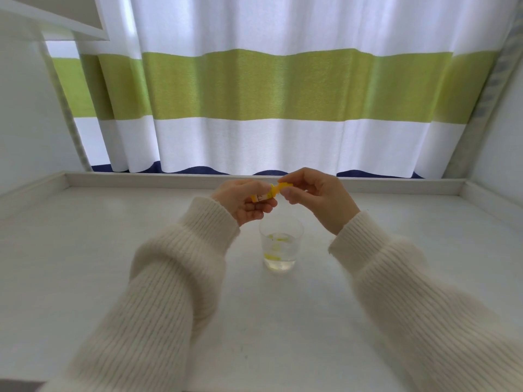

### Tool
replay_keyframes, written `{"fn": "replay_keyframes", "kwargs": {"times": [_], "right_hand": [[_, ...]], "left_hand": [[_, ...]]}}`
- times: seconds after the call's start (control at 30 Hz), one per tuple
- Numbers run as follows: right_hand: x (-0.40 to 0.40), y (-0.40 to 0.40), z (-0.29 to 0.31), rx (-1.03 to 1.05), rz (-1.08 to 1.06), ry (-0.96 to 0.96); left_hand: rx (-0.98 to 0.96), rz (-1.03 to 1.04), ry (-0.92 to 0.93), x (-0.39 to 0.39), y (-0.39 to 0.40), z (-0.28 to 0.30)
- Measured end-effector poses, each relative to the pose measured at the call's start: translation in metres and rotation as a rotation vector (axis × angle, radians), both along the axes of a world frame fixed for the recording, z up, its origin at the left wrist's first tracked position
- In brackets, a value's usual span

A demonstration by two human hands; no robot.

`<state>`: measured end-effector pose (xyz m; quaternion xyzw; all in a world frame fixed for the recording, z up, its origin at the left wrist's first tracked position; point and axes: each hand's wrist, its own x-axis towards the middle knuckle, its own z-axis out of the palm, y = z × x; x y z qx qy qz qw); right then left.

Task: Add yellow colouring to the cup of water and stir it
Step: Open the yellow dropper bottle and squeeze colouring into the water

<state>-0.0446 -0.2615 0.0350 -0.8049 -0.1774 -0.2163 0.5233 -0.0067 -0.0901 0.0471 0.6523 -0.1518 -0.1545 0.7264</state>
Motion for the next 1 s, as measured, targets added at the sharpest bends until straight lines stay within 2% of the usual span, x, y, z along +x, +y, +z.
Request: {"fn": "replay_keyframes", "kwargs": {"times": [0.1,0.2,0.3,0.4,0.47,0.6,0.7,0.8,0.87,0.93,1.0], "right_hand": [[-0.003,0.005,0.010,-0.062,-0.023,0.039],[-0.004,0.012,0.018,-0.249,-0.180,0.062],[-0.006,0.019,0.026,-0.385,-0.310,0.103],[-0.005,0.021,0.029,-0.429,-0.304,0.093],[-0.007,0.021,0.030,-0.332,-0.175,0.074],[-0.010,0.018,0.028,-0.152,0.066,0.050],[-0.011,0.020,0.029,-0.134,0.013,0.101],[-0.011,0.026,0.032,-0.349,-0.215,0.119],[-0.011,0.029,0.035,-0.426,-0.295,0.073],[-0.014,0.031,0.037,-0.347,-0.229,0.039],[-0.016,0.030,0.039,-0.161,-0.038,0.078]], "left_hand": [[0.119,-0.035,-0.196,-0.005,0.007,0.002],[0.246,0.043,-0.416,-0.015,0.006,0.002],[0.260,0.118,-0.512,-0.024,0.002,0.002],[0.286,0.133,-0.482,-0.025,0.002,0.001],[0.269,0.123,-0.394,-0.025,0.006,0.000],[0.092,0.079,-0.236,-0.026,0.014,0.000],[0.159,0.116,-0.327,-0.029,0.015,-0.002],[0.217,0.187,-0.425,-0.033,0.012,-0.005],[0.209,0.185,-0.421,-0.035,0.011,-0.006],[0.151,0.146,-0.351,-0.035,0.011,-0.004],[0.015,0.095,-0.233,-0.035,0.014,-0.002]]}}
